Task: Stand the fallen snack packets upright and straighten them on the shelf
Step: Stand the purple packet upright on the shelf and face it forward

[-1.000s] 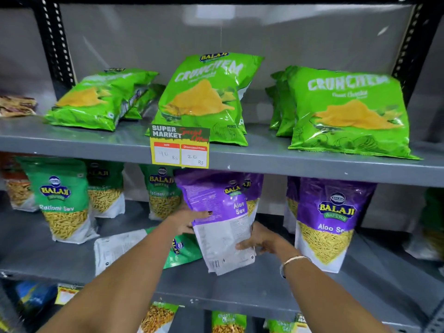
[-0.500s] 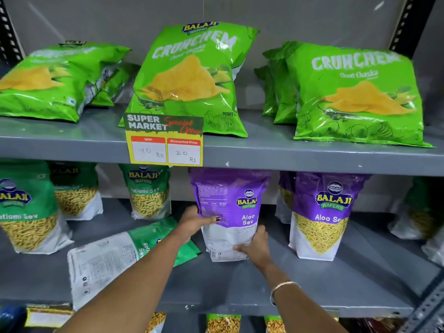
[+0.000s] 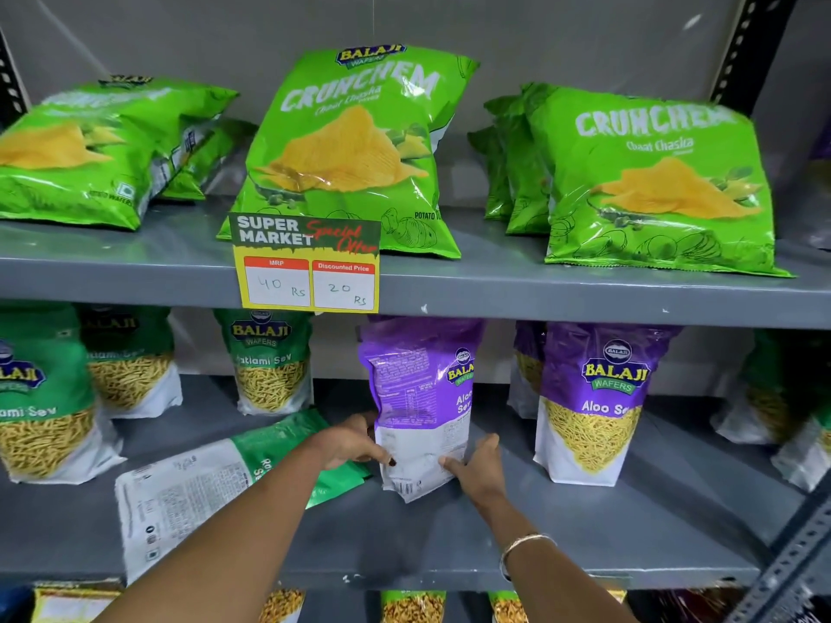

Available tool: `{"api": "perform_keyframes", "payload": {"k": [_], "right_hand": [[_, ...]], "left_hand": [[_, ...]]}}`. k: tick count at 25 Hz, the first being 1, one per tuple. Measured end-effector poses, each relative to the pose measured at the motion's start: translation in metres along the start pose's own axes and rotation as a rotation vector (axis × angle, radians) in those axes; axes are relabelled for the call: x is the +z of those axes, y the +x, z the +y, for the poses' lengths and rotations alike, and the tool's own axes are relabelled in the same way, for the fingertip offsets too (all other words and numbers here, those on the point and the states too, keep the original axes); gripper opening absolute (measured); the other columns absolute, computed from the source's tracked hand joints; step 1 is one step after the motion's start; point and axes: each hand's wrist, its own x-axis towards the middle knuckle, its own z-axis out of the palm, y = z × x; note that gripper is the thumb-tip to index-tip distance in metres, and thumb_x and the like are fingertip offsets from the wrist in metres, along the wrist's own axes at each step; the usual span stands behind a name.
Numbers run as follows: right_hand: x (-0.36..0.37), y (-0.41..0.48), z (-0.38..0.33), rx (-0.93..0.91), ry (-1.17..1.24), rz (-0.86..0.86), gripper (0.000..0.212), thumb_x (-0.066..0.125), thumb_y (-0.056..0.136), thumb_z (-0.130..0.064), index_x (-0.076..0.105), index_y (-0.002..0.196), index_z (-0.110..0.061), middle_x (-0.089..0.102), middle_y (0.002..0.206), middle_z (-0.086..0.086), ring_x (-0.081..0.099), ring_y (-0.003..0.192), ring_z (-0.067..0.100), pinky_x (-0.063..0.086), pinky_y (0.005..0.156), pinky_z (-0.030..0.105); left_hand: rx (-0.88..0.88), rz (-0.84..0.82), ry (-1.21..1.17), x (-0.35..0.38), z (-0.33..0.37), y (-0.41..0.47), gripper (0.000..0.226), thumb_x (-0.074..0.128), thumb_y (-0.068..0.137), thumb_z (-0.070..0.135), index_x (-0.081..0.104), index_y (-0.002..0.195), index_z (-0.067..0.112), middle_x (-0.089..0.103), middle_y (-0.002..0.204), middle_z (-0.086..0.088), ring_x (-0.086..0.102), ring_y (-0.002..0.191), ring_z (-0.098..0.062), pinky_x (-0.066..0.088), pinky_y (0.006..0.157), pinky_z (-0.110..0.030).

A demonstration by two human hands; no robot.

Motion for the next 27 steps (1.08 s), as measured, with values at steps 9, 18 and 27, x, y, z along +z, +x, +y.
{"api": "perform_keyframes", "payload": {"k": [9,18,27], "right_hand": [[-0.005,0.008,-0.001,0.014,0.154,-0.306,0.055,0.061,0.067,0.017,0.046,0.117,0.002,0.055,0.099,0.008,0.053,0.078,0.012,0.047,0.060,0.012],[0.006,-0.008,-0.005,-0.053,0.122,-0.567,0.109,0.083,0.050,-0.013,0.010,0.131,-0.012,0.036,0.134,0.004,0.043,0.120,0.013,0.050,0.070,0.007],[0.009,-0.005,-0.003,-0.137,-0.096,-0.422,0.129,0.081,0.028,-0.053,0.021,0.138,-0.025,0.034,0.134,0.002,0.027,0.130,0.017,0.027,0.109,0.026]], "left_hand": [[-0.079,-0.151,-0.098,-0.018,0.000,0.001,0.045,0.052,0.084,-0.009,0.049,0.110,0.028,0.067,0.086,0.009,0.064,0.075,0.001,0.038,0.075,-0.025],[0.029,0.145,0.043,0.005,-0.001,0.027,0.070,0.080,0.065,0.009,0.043,0.123,0.012,0.050,0.121,-0.006,0.044,0.119,-0.020,0.036,0.101,-0.029],[0.060,0.045,-0.145,0.016,-0.004,0.030,0.096,0.072,0.073,-0.001,0.013,0.148,0.014,0.061,0.121,-0.013,0.056,0.108,-0.019,0.043,0.099,-0.024]]}}
